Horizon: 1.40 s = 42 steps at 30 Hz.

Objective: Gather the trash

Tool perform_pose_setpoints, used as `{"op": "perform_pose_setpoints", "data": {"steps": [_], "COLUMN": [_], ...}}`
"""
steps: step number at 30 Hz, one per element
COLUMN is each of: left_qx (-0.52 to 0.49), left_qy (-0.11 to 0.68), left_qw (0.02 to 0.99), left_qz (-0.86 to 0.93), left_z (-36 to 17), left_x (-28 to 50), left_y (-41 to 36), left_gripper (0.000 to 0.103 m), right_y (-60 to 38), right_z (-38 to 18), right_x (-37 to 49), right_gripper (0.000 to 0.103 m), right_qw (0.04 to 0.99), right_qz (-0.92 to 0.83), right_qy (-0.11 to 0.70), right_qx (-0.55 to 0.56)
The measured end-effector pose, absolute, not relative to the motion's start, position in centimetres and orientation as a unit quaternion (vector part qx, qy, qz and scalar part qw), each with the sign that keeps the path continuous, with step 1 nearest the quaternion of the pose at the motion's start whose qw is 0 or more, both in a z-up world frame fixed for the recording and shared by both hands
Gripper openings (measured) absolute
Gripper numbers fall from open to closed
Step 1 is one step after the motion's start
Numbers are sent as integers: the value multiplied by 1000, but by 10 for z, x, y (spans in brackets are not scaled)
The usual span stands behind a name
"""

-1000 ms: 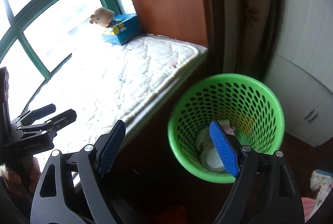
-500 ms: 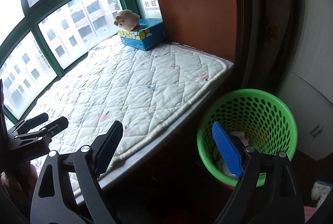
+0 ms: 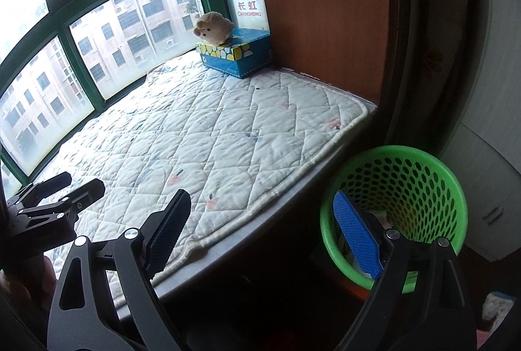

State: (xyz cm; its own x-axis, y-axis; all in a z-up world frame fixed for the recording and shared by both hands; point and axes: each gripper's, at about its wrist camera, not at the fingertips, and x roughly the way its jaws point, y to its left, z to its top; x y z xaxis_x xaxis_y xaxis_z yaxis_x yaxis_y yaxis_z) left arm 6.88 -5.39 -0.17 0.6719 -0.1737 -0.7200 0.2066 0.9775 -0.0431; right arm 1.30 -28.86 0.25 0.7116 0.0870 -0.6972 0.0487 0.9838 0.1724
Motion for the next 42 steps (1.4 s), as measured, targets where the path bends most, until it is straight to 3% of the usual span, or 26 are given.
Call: {"op": "perform_pose_setpoints", "data": {"steps": [42], "left_qx": [22], "left_qy": [366], "left_qw": [926], "left_qz": [-90], "left_z": [9], "left_x": [56], "left_y": [-51], "left_gripper": [94], "right_y": [-287], "right_z": [8], "right_x": [7], "right_gripper": [90], "right_qw": [926], "right_qz": [11], "right_qy": [366], "right_qx": [85]}}
